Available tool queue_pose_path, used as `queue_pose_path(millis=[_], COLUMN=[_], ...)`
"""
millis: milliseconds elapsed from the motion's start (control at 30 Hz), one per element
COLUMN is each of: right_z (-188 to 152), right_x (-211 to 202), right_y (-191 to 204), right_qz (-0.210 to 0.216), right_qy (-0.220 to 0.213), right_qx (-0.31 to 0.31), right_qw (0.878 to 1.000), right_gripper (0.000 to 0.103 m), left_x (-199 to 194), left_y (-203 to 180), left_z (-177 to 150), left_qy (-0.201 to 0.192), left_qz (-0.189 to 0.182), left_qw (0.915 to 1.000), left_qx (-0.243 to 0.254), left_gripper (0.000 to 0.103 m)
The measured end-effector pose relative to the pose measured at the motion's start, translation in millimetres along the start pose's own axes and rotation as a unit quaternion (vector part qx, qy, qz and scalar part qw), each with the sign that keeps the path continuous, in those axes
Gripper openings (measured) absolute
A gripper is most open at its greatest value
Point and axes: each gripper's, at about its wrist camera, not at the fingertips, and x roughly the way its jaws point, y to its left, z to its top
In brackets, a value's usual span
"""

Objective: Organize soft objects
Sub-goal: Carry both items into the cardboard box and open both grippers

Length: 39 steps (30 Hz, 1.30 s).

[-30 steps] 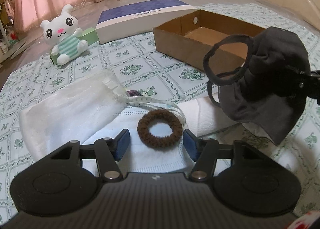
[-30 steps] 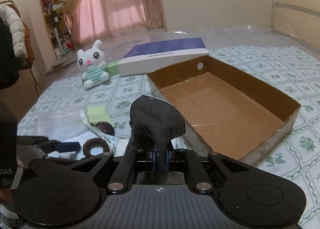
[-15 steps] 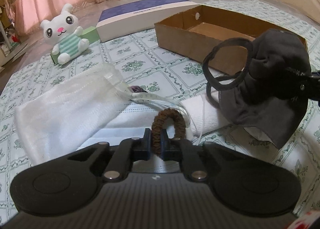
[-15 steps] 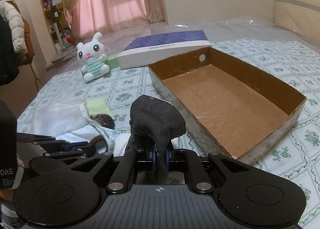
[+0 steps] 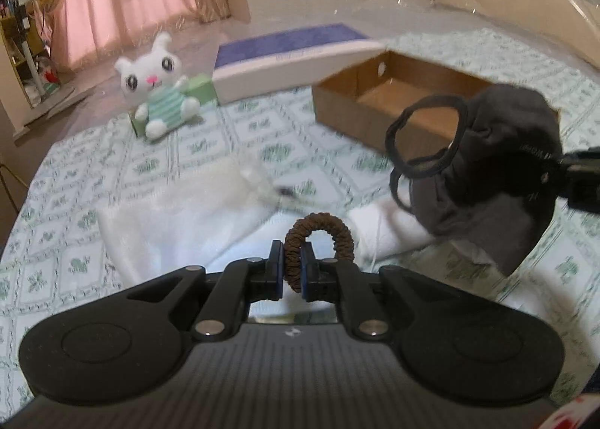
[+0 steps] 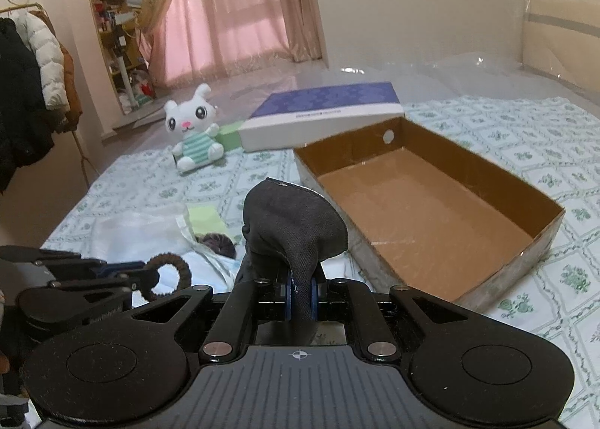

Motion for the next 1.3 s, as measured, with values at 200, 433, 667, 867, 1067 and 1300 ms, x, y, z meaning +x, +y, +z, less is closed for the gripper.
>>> queue_pose_path(millis=[200, 433, 667, 867, 1067, 1300], right_z=[16, 41, 56, 60, 56, 47], right_x=[-14, -21, -6, 12, 29, 44], right_y=[-6, -40, -94, -131, -154, -166], right_qz=[-0.005, -0.051, -0.100, -0.117, -0.128, -0.131], right_qy=[-0.026, -0.056, -0.060, -0.051, -0.035, -0.016], right_qx=[-0.007, -0.007, 0.014, 0.037, 0.055, 0.067], right_qw=[1.000, 0.997, 0.993, 0.991, 0.990, 0.989], right_gripper=[0.009, 0.009, 0.009, 0.009, 0.009, 0.009], left_x=[-17, -7, 33, 67, 103, 134], left_y=[-17, -53, -94, -128, -149, -159], left_z=[34, 74, 107, 127, 131, 124], left_qy=[-0.042, -0.062, -0.046, -0.030, 0.002, 0.042], left_qz=[-0.017, -0.055, -0.087, -0.107, -0.120, -0.123], left_qw=[0.9990, 0.9965, 0.9951, 0.9937, 0.9927, 0.9914], left_qx=[0.006, 0.006, 0.006, 0.013, 0.010, 0.017], left_gripper=[0.008, 0.009, 0.009, 0.009, 0.009, 0.030])
